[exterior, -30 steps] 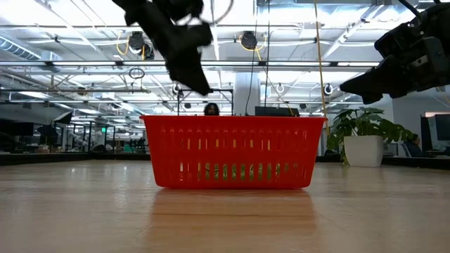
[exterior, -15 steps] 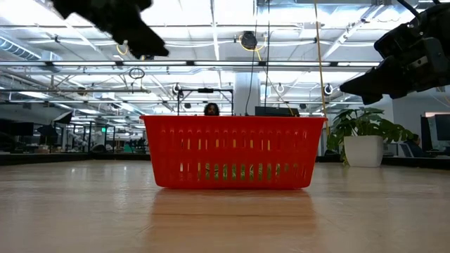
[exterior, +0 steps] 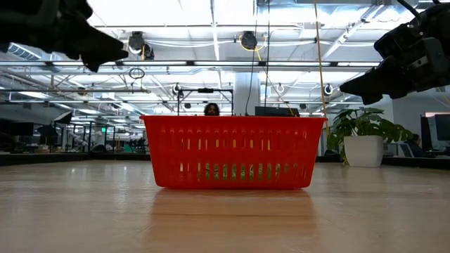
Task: Sort spring keychains into baskets
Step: Return to Home Position
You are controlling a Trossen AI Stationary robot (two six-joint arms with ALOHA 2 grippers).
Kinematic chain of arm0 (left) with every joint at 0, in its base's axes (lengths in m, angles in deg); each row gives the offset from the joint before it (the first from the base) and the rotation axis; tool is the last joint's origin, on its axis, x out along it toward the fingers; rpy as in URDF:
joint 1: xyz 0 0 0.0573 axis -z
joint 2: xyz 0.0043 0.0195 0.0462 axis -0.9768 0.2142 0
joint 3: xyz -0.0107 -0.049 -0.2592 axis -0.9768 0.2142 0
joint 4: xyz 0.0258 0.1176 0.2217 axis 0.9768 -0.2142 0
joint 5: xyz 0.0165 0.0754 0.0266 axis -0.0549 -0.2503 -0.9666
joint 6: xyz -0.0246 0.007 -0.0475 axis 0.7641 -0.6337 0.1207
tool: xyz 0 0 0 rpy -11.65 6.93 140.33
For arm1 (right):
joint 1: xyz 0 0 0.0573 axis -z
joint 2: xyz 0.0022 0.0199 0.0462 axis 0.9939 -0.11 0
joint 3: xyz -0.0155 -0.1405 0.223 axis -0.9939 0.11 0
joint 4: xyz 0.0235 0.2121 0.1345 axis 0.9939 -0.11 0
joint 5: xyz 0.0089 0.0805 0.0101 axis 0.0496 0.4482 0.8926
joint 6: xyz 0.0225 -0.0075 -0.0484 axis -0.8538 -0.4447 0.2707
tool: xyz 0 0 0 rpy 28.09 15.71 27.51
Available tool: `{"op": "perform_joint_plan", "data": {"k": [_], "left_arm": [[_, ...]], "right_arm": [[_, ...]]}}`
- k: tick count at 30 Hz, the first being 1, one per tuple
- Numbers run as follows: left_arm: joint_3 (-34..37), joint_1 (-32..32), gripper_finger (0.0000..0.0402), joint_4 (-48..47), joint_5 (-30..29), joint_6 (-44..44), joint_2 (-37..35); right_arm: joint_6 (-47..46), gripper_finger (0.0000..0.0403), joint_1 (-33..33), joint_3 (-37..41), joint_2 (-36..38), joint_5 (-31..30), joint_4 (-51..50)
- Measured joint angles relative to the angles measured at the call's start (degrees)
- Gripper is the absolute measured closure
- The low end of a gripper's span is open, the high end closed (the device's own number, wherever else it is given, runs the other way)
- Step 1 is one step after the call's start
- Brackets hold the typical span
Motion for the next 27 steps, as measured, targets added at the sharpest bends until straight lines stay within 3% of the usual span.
{"op": "perform_joint_plan", "data": {"k": [12,21,27], "left_arm": [[10.12,-0.01,0.0218,0.33,-6.61,2.95,-16.81],[15.99,-0.01,0.0217,5.79,-6.70,4.26,-19.75],[16.78,-0.01,0.0217,6.59,-10.32,4.07,-19.27]], "right_arm": [[0.01,0.0364,0.01,0.00,0.00,0.00,0.00],[0.02,0.0365,0.02,0.00,0.00,0.00,0.00],[0.00,0.0365,0.00,0.00,0.00,0.02,0.00]]}}
